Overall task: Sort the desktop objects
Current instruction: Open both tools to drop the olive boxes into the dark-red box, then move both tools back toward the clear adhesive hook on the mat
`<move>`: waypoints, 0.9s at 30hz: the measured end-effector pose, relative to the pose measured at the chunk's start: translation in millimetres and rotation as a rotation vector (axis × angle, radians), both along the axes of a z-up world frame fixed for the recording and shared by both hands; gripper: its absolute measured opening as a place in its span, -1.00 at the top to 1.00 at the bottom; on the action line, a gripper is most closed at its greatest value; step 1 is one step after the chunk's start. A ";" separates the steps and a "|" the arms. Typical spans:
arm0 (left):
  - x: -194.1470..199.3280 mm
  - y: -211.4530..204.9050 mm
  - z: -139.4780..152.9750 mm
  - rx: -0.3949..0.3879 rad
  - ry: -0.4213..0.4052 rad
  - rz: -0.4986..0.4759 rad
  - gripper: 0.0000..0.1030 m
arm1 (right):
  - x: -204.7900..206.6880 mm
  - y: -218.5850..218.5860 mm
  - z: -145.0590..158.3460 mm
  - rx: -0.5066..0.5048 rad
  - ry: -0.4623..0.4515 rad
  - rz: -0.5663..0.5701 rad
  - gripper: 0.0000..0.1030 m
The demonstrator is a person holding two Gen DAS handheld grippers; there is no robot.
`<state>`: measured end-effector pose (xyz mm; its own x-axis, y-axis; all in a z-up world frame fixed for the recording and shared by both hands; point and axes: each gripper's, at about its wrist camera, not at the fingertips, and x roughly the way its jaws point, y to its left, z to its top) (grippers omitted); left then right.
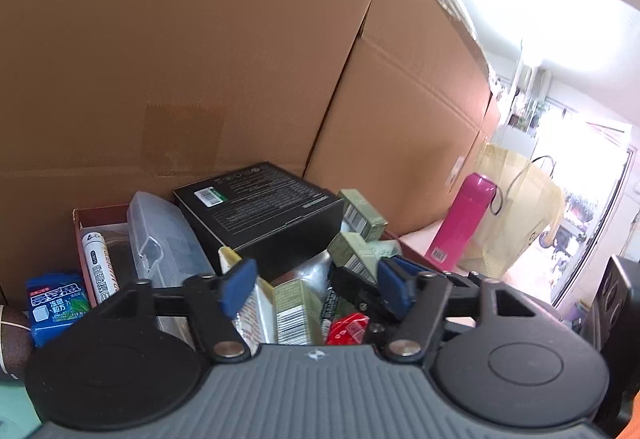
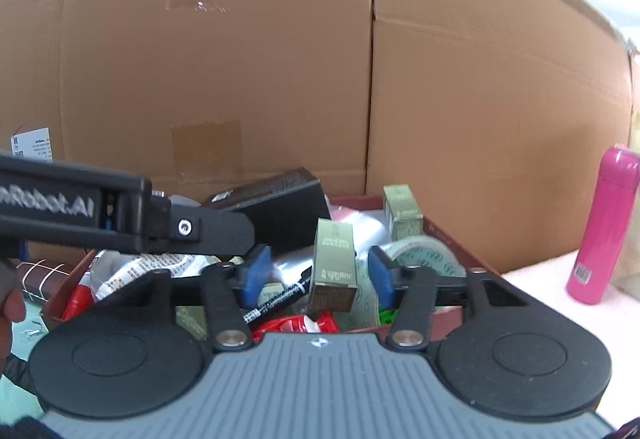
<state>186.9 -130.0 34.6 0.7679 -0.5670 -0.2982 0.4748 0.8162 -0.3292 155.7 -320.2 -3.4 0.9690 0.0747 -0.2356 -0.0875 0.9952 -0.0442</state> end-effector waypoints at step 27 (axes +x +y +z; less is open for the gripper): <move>-59.5 22.0 15.7 -0.003 0.070 0.039 -1.00 | -69.9 50.9 26.4 -0.057 -0.008 0.029 -0.97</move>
<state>127.4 -108.0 50.3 0.7667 -0.5381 -0.3502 0.4183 0.8325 -0.3634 85.8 -269.3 23.0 0.9685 0.0892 -0.2324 -0.1153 0.9882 -0.1012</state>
